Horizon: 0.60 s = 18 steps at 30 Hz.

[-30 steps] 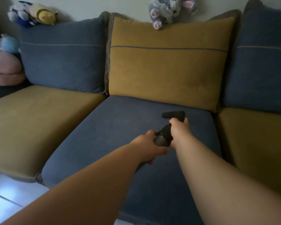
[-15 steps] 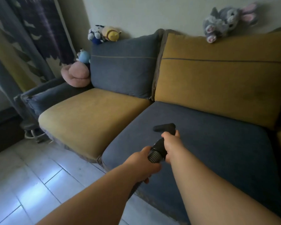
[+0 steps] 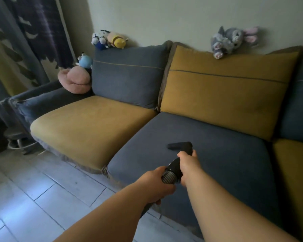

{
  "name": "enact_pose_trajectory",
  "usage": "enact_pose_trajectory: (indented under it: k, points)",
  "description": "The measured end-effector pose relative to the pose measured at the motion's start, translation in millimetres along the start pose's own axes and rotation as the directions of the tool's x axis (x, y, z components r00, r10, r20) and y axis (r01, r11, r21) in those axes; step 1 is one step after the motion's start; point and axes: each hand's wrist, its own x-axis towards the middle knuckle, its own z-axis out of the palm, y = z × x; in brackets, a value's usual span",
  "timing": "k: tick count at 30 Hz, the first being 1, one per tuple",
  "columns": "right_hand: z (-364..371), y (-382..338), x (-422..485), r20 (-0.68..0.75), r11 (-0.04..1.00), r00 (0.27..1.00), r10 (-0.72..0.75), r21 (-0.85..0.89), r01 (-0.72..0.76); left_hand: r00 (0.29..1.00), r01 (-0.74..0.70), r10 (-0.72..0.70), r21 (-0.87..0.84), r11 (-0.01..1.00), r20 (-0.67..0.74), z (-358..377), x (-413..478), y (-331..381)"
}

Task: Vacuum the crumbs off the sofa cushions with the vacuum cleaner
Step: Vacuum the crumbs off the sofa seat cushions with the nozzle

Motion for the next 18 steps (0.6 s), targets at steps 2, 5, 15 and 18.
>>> enact_pose_trajectory:
  k: [2, 5, 15, 18]
  points:
    - [-31.7, -2.6, -2.4, -0.065, 1.0, 0.998, -0.007, 0.008, 0.007, 0.999, -0.033, 0.033, 0.0, 0.999, 0.037, 20.8, 0.3, 17.2]
    - [-81.5, -5.1, -4.5, -0.138, 1.0, 0.99, 0.007, 0.024, -0.004, 0.992, -0.075, 0.072, 0.026, 0.997, 0.101, 55.9, 3.4, 44.4]
    - [-180.4, 14.3, 0.9, -0.336, 0.98, 0.94, -0.059, 0.16, 0.119, 0.968, -0.194, 0.171, 0.114, 0.974, 0.186, 136.8, 3.2, 97.8]
    - [-165.2, 27.0, -4.0, -0.334, 0.978, 0.941, -0.06, 0.17, 0.122, 0.977, -0.158, 0.135, 0.137, 0.978, 0.164, 130.1, -2.9, 81.5]
